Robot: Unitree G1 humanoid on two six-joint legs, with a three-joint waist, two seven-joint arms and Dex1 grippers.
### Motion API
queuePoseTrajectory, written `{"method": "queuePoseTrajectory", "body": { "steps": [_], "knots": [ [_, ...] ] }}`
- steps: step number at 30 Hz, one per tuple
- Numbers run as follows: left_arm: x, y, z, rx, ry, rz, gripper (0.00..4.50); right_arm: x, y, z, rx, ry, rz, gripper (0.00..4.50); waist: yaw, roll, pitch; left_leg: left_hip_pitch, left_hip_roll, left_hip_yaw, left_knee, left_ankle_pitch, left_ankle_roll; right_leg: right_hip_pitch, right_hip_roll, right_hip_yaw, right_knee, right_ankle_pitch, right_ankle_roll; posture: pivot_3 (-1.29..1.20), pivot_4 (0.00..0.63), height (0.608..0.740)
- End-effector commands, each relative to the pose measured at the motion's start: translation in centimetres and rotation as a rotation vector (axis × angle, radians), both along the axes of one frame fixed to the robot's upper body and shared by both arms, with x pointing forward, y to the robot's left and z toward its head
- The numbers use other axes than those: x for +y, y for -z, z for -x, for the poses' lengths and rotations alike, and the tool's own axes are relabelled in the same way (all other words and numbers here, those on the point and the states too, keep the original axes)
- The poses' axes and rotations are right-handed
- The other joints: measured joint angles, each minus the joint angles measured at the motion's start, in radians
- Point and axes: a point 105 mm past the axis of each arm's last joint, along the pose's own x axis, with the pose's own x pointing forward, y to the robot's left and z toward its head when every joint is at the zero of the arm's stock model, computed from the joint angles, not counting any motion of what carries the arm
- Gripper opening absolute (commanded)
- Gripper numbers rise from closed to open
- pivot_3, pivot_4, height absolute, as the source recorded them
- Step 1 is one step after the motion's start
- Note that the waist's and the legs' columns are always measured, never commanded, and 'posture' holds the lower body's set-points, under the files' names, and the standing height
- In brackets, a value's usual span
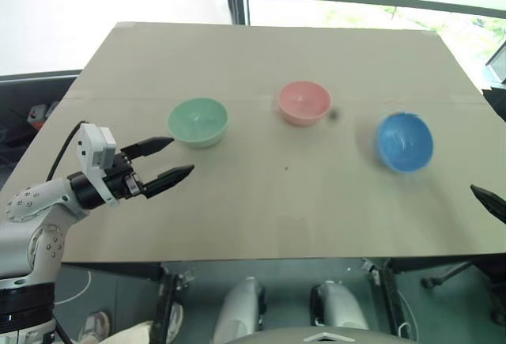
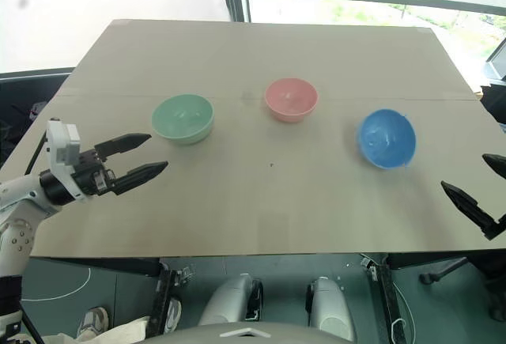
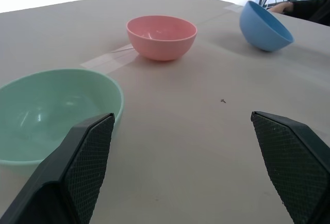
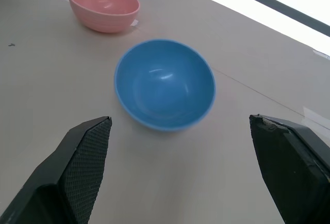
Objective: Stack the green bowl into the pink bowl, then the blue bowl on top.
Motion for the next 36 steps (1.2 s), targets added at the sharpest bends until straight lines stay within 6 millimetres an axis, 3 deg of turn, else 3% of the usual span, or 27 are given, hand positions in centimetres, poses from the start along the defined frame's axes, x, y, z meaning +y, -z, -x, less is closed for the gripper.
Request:
{"method": "queuePoseTrajectory", "body": {
  "steps": [1, 13, 17, 19, 22, 26, 28, 31, 36],
  "knots": [
    [-0.5, -1.0, -0.1, -0.052, 0.008, -0.005, 4.50, 0.7, -1.6, -0.5, -0.049, -0.033, 0.034, 4.48, 0.000, 0.000, 0.000, 0.000, 0.000, 0.000, 0.000, 0.000, 0.000, 0.000, 0.000, 0.000, 0.000, 0.000, 0.000, 0.00, 0.150, 0.740],
    [-1.9, -0.8, -1.1, -0.085, -0.029, 0.032, 4.50, 3.7, -1.7, -3.0, -0.094, -0.115, 0.022, 4.48, 0.000, -0.001, 0.000, 0.000, -0.001, 0.002, 0.000, 0.001, -0.002, 0.000, 0.000, 0.001, 0.000, 0.000, 0.001, 0.00, 0.150, 0.740],
    [-1.8, -0.5, -2.6, -0.109, -0.184, -0.040, 4.50, 5.6, -1.3, -4.1, -0.115, -0.133, 0.002, 4.48, -0.001, -0.001, 0.000, 0.000, -0.001, 0.002, 0.000, 0.001, -0.002, 0.000, 0.000, 0.001, 0.000, 0.001, 0.002, 0.00, 0.150, 0.740],
    [-1.6, -0.1, -3.8, -0.115, -0.335, -0.205, 4.50, 8.0, -0.8, -4.4, -0.106, -0.224, -0.035, 4.48, 0.000, -0.001, 0.000, 0.000, -0.001, 0.001, 0.000, 0.001, -0.002, 0.000, 0.000, 0.001, 0.000, 0.002, 0.003, 0.00, 0.150, 0.740],
    [-3.2, -0.7, -4.5, -0.133, -0.299, -0.354, 4.50, 12.0, -0.1, -4.4, -0.098, -0.373, -0.059, 4.48, 0.000, -0.003, 0.001, 0.000, -0.001, 0.001, 0.001, 0.001, -0.002, 0.000, 0.000, 0.001, 0.000, 0.002, 0.004, 0.00, 0.150, 0.740],
    [-4.8, -1.9, -5.6, -0.183, -0.231, -0.404, 4.50, 15.1, 0.3, -5.3, -0.121, -0.458, -0.073, 4.48, 0.000, -0.002, 0.001, -0.002, -0.001, 0.000, 0.001, 0.001, -0.002, -0.002, 0.001, -0.001, 0.001, 0.002, 0.004, 0.00, 0.150, 0.740],
    [-6.1, -2.4, -5.6, -0.210, -0.156, -0.339, 4.50, 16.5, 0.8, -6.8, -0.144, -0.462, -0.013, 4.48, -0.003, -0.002, 0.001, -0.003, -0.001, 0.001, 0.001, 0.001, -0.002, -0.003, 0.001, -0.001, 0.001, 0.002, 0.004, 0.00, 0.150, 0.740],
    [-8.0, -2.3, -3.8, -0.224, 0.032, -0.244, 4.50, 17.6, 1.3, -11.1, -0.204, -0.330, 0.176, 4.48, -0.009, -0.002, 0.001, -0.003, -0.001, 0.003, 0.001, 0.002, -0.003, -0.004, 0.002, 0.001, 0.001, 0.002, 0.004, 0.00, 0.150, 0.740],
    [-7.4, -2.4, -2.5, -0.183, 0.144, -0.131, 4.50, 21.2, 2.4, -16.4, -0.168, -0.408, 0.347, 4.48, -0.026, -0.002, 0.002, -0.008, -0.001, 0.004, 0.001, 0.003, -0.004, -0.011, 0.004, 0.001, 0.003, 0.002, 0.004, 0.00, 0.150, 0.740]
  ]
}}
